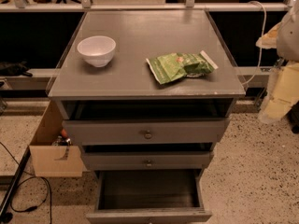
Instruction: Close bottom drawer
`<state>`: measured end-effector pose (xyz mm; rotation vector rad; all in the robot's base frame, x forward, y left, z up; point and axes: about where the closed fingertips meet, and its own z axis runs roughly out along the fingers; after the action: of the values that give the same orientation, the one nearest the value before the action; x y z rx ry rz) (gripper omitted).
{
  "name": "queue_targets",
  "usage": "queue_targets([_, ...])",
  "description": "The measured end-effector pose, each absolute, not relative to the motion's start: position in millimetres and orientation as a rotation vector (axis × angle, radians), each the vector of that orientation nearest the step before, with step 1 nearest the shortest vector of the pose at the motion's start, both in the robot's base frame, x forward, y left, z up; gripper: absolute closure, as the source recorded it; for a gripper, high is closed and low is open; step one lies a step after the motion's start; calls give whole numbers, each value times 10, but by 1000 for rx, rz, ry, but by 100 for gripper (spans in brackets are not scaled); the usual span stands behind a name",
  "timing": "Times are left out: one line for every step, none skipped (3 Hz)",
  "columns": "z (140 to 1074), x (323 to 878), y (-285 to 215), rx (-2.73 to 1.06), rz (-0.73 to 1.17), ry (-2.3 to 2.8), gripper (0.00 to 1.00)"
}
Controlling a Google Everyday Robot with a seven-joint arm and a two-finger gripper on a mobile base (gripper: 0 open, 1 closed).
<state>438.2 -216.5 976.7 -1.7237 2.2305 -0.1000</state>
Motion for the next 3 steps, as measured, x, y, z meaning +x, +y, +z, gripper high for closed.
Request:
queue_targets([9766,4382,-2165,-1724,-100,2230,0])
queue_targets([9608,4349,-2164,-1679,7,2217,0])
queue_targets([9113,4248,-2160,-1613,209,2160,0])
